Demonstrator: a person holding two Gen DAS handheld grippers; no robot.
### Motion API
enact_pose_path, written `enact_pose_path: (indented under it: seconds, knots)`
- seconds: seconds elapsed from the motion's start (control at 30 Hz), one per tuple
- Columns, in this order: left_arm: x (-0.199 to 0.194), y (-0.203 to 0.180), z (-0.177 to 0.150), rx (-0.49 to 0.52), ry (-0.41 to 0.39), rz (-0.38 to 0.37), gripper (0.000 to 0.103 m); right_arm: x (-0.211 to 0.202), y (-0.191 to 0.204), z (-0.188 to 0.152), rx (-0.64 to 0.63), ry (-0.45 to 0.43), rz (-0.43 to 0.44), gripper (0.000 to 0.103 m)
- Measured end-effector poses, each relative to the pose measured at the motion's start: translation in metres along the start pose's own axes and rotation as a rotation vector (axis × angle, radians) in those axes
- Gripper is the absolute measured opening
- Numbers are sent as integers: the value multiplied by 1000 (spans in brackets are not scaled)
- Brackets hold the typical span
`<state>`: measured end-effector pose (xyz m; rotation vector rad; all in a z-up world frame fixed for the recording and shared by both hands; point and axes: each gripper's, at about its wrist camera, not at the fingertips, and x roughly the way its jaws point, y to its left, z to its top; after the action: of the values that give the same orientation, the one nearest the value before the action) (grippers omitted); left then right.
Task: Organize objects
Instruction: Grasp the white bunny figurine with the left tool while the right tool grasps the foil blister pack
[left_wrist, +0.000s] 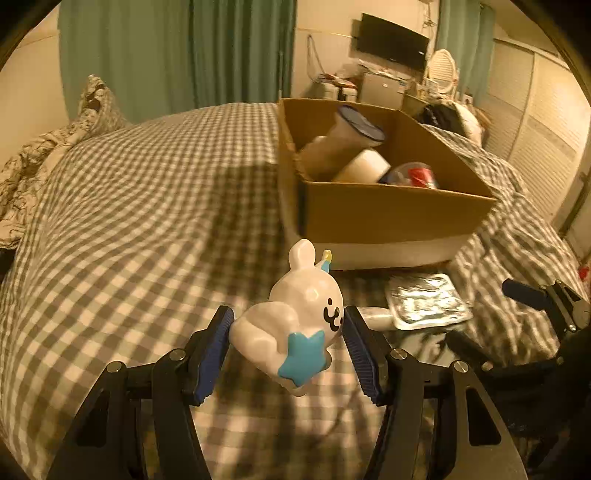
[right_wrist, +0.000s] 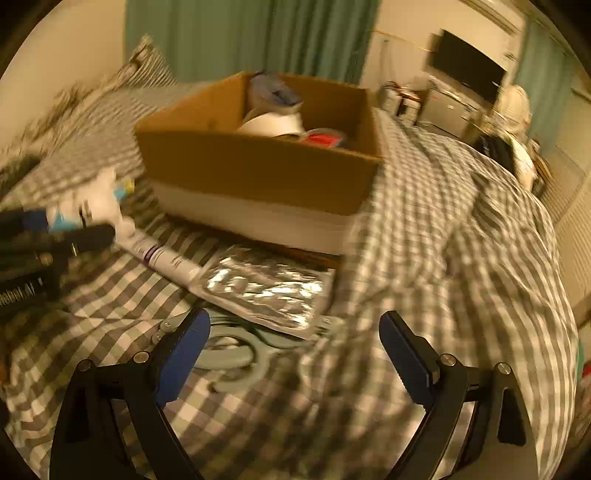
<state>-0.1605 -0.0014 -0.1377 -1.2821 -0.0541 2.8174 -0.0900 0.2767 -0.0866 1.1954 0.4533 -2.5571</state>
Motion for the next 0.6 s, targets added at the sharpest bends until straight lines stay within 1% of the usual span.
enact_pose_path:
  seconds: [0.07,0.17,0.27,0.3,0.33,0.37,0.4,0.43,0.5,0.6]
  knots:
    - [4,9,-2,-31,15,-17,62,14,10,4,-42,39,4,93]
    - [10,16,-5,-58,35,-31,62,30,19,9,-75,69,9,93]
    - [11,18,-7,-75,40,-48,62,42,26,11,-107,80,-4,93]
    - [12,18,-8,-76,40,-51,62,44,27,13,-109,81,-8,90]
    - [12,18,-8,-76,40,-51,62,44,27,13,-108,79,-13,85]
    - [12,17,-8,-74,41,-53,62,43,26,13,-104,75,-17,73]
    - [13,16,-8,-72,43,-54,62,42,25,13,-99,72,-15,65]
    - [14,15,-8,-71,45,-54,62,40,23,13,-90,67,-13,62]
    - [15,13,-7,-65,48,-52,62,36,16,13,-62,50,-3,50]
    - [15,12,-8,-58,49,-51,62,32,8,17,-26,40,16,42]
